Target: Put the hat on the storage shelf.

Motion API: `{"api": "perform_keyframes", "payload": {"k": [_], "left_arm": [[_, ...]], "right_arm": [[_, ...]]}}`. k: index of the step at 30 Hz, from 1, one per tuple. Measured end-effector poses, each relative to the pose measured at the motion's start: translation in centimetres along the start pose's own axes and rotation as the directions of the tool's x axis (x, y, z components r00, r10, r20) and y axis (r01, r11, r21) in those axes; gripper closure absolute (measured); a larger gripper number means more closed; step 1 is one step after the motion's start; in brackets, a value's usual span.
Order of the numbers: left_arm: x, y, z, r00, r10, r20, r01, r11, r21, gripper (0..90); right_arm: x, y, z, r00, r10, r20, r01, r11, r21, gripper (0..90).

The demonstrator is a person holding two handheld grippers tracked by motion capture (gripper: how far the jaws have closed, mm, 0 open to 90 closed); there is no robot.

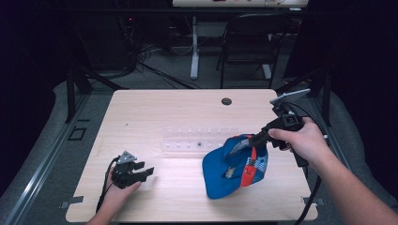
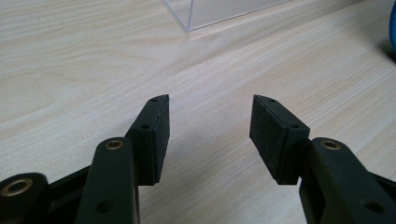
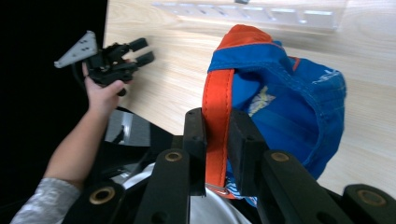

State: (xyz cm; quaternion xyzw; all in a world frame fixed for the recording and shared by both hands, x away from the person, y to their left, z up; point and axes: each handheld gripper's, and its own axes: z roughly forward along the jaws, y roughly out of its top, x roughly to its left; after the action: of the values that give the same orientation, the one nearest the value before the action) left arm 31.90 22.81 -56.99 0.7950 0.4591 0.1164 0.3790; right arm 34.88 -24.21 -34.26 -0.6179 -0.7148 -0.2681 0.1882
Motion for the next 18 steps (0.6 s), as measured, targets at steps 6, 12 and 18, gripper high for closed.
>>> {"api": "perform_keyframes", "payload": {"k": [6,12,18], "left_arm": [[0.0,0.0,0.0,1.0,-0.001,0.001,0.001,1.0,0.0,48.2],[0.0,0.0,0.0,1.0,-0.002,0.001,0.002,1.0,0.0,48.2],[0.0,0.0,0.0,1.0,0.0,0.002,0.0,1.0,0.0,48.2]], "right_arm": [[-0.1,0.1,0.0,0.9946,0.029,-0.099,-0.03,1.0,-0.002,78.8],[0.2,0.2,-0.3,0.9895,0.01,-0.144,-0.012,1.0,-0.012,78.8],[0.4,0.3,-1.1,0.9859,0.007,-0.167,-0.016,0.999,-0.049,78.9]]}}
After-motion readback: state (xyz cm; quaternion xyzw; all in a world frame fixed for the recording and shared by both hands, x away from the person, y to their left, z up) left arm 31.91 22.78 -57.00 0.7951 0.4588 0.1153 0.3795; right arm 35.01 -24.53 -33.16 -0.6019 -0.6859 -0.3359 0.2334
